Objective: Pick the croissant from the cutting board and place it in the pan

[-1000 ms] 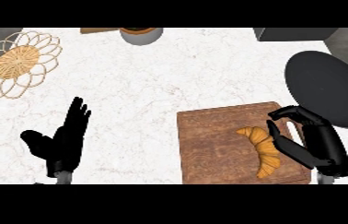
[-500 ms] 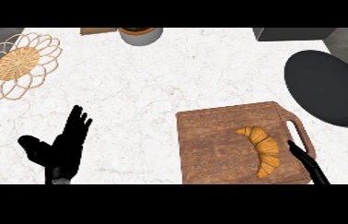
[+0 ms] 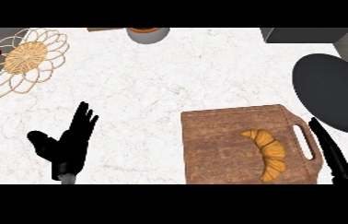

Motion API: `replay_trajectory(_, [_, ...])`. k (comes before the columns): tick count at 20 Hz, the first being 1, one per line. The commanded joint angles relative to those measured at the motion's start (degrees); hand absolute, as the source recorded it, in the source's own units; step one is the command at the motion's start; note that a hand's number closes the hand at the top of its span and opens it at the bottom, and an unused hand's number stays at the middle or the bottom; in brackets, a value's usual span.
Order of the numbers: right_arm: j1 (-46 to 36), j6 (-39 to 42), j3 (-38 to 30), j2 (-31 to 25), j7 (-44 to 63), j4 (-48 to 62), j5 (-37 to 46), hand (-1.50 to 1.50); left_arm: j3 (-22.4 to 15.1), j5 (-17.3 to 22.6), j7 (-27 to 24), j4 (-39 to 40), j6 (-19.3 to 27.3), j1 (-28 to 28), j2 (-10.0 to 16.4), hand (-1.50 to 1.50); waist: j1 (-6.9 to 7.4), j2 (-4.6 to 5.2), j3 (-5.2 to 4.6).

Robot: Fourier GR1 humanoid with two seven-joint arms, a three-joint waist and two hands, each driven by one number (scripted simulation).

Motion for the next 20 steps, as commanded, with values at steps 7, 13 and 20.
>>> replay_trajectory(7, [-14.9,28.0,2.5,-10.7,26.6,5.1,4.1,-1.5,-3.0,-2.3,3.2,2.0,2.2,-2.4,-2.4,0.0,2.29,0.93,-0.37])
replay_trajectory(13, [-30.5,36.5,2.8,-5.7,31.0,14.4,0.2,-1.5,-2.3,-2.4,0.3,2.2,0.4,2.0,-4.0,0.0,0.57,0.25,-0.17])
replay_trajectory(20, [-31.6,48.6,3.0,-5.5,35.1,20.7,-6.3,-1.5,0.1,-2.1,2.9,1.2,0.2,0.8,-2.2,0.0,0.21,0.22,-0.15])
